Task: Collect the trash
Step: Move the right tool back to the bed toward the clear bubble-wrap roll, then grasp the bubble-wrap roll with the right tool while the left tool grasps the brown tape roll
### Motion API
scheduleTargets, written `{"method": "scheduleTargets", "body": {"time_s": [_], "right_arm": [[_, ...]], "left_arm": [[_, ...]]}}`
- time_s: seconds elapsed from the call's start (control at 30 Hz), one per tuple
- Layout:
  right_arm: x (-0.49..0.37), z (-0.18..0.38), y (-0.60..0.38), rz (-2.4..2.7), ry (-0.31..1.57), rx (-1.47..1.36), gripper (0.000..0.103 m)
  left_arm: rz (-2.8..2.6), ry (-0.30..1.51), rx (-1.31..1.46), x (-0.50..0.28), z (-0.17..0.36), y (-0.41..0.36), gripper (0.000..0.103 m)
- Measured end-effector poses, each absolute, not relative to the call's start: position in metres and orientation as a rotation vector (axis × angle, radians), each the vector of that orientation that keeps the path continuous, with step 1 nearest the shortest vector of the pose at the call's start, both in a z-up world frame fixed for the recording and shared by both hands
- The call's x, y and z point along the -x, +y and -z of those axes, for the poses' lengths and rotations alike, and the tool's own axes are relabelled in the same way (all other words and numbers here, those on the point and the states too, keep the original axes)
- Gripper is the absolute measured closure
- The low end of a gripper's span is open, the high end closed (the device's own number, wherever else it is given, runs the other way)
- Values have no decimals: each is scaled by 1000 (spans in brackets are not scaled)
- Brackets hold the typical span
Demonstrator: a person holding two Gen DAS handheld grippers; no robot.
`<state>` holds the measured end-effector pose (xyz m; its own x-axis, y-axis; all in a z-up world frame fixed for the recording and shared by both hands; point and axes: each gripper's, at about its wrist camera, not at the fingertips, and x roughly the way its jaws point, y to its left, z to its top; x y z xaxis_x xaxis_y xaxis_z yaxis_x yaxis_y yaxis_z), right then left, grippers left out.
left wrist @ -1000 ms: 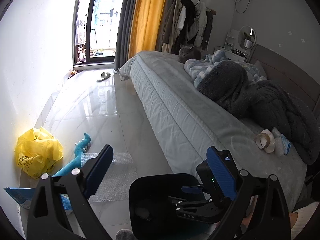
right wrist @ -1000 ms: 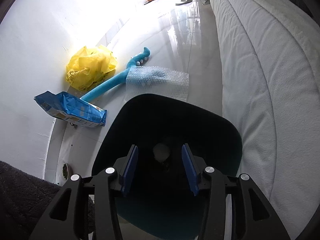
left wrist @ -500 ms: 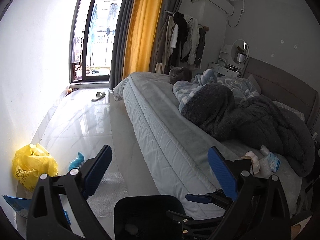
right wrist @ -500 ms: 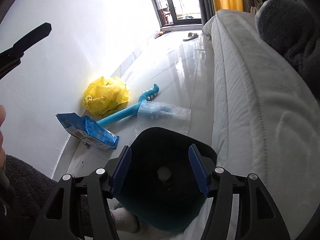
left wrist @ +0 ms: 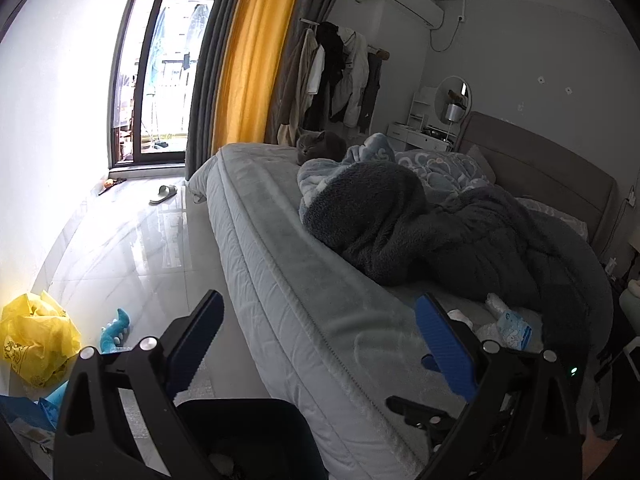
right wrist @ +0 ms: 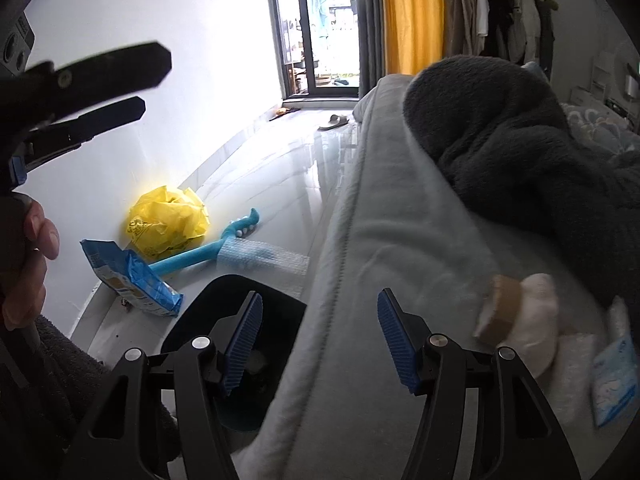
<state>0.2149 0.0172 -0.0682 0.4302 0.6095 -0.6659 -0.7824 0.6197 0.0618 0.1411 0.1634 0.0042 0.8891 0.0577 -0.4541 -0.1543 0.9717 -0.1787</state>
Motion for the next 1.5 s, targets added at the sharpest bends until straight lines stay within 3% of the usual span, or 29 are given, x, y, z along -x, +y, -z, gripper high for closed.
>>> {"method": "scheduleTargets", "body": {"time_s": [0.63,1.1,1.17,1.5], "right_arm": [[-261,79,-88,-638,701,252,42],[-269,95,-109,-563,725,300,64],[-272,98,-114,-544,740,295,65],[-278,99,-138,-561,795,173,73]], "left_arm": [[15,602,162,-206,35,117,5],[95,679,282,-223,53,103,7],[108,698,286,-226,57,98,17],[209,766,347,-240,74,71,31]]}}
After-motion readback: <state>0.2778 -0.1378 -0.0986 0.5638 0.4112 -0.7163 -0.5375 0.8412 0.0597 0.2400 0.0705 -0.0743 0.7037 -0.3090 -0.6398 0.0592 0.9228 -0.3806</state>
